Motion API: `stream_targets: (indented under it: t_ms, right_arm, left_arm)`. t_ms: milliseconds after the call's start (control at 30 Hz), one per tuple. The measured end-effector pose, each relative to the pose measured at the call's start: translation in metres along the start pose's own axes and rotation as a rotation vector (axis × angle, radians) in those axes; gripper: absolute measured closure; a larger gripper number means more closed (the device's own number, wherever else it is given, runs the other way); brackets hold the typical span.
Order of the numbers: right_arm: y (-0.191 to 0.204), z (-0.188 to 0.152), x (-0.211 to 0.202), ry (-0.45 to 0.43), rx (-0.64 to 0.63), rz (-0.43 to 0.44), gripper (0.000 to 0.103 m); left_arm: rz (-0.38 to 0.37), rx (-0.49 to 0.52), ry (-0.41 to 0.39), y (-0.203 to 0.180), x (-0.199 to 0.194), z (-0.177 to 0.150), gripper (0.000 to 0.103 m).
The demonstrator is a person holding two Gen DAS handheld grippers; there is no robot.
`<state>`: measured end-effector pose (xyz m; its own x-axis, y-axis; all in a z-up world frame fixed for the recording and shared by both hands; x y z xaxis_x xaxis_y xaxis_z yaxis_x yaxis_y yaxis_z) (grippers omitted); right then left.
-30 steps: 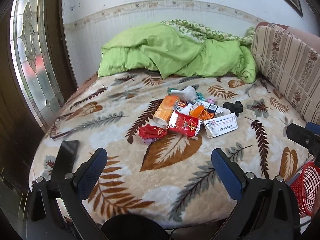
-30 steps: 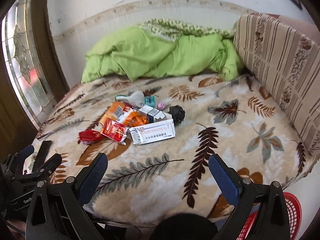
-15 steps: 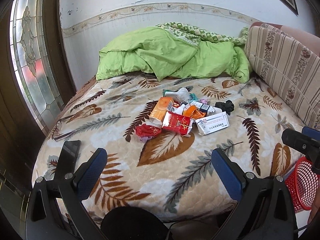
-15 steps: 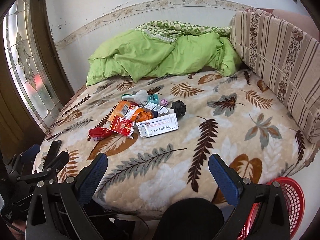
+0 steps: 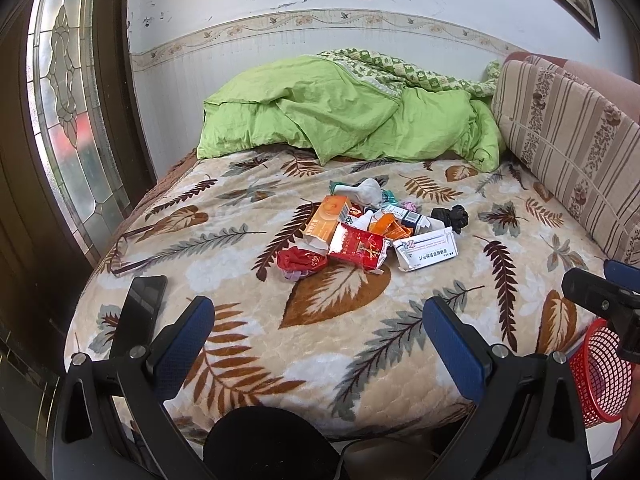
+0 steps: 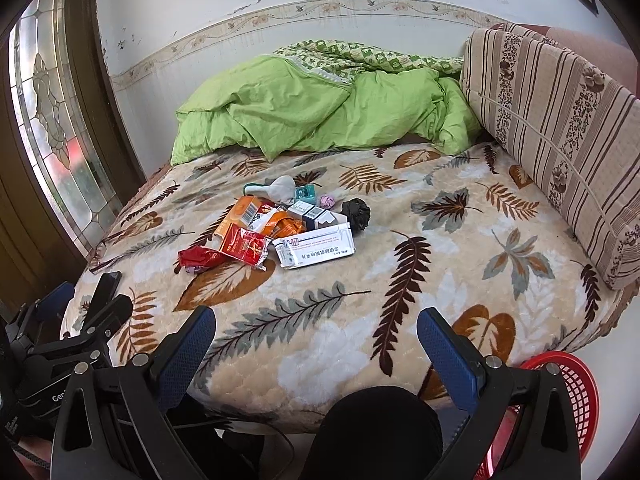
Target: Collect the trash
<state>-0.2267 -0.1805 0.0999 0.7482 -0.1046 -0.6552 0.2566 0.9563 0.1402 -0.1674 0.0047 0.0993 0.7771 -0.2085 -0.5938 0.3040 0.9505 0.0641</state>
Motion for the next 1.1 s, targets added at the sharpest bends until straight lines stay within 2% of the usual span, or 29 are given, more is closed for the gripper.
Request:
stream_targets:
  t_ms: [933, 1100]
  right_arm:
    - [0.025, 0.002, -0.012, -0.006, -0.038, 0.044, 0.001]
    - [0.026, 0.002, -0.007, 0.007, -0.038, 0.055, 0.001]
  left_arm:
    - [-0.001, -0.023, -0.011, 0.016, -0.012, 0.008, 0.0]
    - [-0.007, -0.029, 0.01, 0.019, -0.01, 0.007, 0.0]
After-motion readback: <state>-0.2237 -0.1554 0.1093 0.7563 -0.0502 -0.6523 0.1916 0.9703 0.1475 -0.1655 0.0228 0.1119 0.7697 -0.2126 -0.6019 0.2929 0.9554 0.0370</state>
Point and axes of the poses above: each gripper's, at about its wrist camera, not at the fingertips, and x roughly the way its jaws point, y to its left, z to its top, the point moved 10 cm from there along x, roughly the way its jaws point, and after that the axes turned 1 degree about y, right-handed, at the moved point
